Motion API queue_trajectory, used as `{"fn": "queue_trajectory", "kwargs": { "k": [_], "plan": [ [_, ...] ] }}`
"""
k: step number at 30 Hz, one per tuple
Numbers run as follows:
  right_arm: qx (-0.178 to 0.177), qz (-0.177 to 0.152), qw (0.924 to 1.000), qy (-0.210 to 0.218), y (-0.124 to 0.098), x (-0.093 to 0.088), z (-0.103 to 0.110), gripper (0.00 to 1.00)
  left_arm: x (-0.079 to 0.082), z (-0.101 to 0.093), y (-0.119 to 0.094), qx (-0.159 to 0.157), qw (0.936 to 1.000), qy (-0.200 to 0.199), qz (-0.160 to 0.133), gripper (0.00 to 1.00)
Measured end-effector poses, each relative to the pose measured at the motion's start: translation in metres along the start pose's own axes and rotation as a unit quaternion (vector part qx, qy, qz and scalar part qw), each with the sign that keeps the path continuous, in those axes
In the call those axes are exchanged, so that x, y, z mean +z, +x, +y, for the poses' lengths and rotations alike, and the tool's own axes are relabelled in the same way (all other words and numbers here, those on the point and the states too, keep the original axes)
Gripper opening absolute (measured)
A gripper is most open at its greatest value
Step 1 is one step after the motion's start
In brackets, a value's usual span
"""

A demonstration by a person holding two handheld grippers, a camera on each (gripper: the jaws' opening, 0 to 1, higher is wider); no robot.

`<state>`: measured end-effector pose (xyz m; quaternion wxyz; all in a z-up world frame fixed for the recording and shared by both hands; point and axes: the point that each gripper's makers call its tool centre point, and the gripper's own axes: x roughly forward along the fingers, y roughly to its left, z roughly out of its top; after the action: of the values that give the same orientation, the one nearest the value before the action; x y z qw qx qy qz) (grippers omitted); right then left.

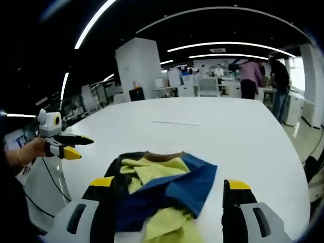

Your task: Fold the garment on the visible template until the final outline fits inside the template.

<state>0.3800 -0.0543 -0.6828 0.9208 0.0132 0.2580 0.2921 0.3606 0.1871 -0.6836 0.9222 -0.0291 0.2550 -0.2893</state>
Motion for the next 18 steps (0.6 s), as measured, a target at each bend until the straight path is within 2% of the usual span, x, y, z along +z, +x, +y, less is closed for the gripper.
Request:
{"fn": "queue_trajectory", "kwargs": {
  "k": [8,18],
  "plan": [
    [-0.006,0.012,0.9999,0.0,0.018,0.001,-0.02,0.79,-0.003,0.007,0.019,0.003,0.9998,-0.015,0.012,0.68],
    [-0.013,0.022,0.9996,0.009,0.041,0.003,-0.044,0.69,-0.015,0.018,0.043,0.01,0.998,-0.051,0.036,0.57]
  ]
}}
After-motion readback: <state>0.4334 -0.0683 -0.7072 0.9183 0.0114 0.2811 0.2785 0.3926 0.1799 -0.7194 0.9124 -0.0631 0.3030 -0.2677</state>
